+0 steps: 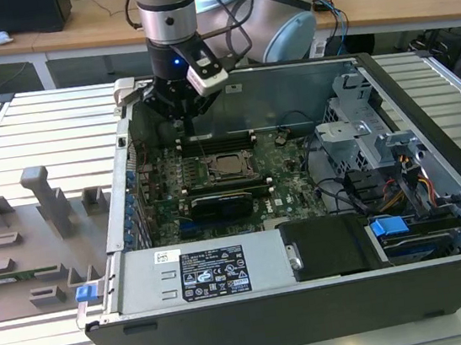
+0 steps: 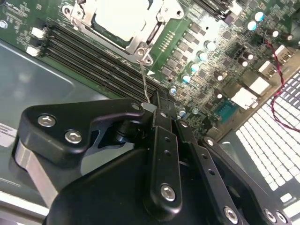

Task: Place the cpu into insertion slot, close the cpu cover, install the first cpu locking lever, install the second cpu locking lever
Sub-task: 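Install the first cpu locking lever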

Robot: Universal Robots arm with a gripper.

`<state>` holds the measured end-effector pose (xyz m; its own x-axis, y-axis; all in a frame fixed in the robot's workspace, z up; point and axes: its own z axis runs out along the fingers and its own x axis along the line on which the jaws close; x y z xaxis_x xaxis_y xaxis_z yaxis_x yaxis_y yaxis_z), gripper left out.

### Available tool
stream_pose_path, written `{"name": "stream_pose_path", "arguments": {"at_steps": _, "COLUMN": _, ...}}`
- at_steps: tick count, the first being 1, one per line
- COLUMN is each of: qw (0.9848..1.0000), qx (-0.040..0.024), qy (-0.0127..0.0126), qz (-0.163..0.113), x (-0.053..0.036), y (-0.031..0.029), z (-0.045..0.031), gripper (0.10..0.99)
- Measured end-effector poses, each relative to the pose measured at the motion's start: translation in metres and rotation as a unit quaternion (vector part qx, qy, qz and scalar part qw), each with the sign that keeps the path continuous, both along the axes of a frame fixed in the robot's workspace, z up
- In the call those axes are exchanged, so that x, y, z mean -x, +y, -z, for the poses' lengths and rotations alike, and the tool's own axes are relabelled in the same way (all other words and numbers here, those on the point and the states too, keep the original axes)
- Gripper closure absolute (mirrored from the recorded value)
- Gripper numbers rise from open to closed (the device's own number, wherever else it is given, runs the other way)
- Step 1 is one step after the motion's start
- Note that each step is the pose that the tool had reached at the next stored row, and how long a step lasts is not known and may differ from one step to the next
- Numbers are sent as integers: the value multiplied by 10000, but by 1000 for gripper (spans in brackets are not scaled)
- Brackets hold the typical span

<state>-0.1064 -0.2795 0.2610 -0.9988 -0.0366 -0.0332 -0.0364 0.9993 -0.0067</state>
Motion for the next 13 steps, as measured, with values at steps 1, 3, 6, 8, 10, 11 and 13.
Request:
{"name": "stream_pose_path", "arguments": {"at_steps": 1, "qw": 10000, "qx": 0, "qy": 0, "qz": 0, "x": -22, "y": 0, "z": 1, "gripper": 980}}
{"name": "stream_pose_path", "arguments": {"at_steps": 3, "qw": 10000, "qx": 0, "qy": 1, "qz": 1, "x": -47, "y": 0, "z": 1, "gripper": 980}}
{"name": "stream_pose_path", "arguments": {"at_steps": 6, "qw": 10000, "qx": 0, "qy": 1, "qz": 1, "x": -88, "y": 0, "z": 4, "gripper": 980}}
{"name": "stream_pose_path", "arguments": {"at_steps": 8, "qw": 10000, "qx": 0, "qy": 2, "qz": 0, "x": -115, "y": 0, "z": 5, "gripper": 980}}
{"name": "stream_pose_path", "arguments": {"at_steps": 10, "qw": 10000, "qx": 0, "qy": 2, "qz": 0, "x": -143, "y": 0, "z": 7, "gripper": 980}}
{"name": "stream_pose_path", "arguments": {"at_steps": 11, "qw": 10000, "qx": 0, "qy": 3, "qz": 1, "x": -165, "y": 0, "z": 8, "gripper": 980}}
{"name": "stream_pose_path", "arguments": {"at_steps": 13, "qw": 10000, "qx": 0, "qy": 4, "qz": 1, "x": -208, "y": 0, "z": 11, "gripper": 980}}
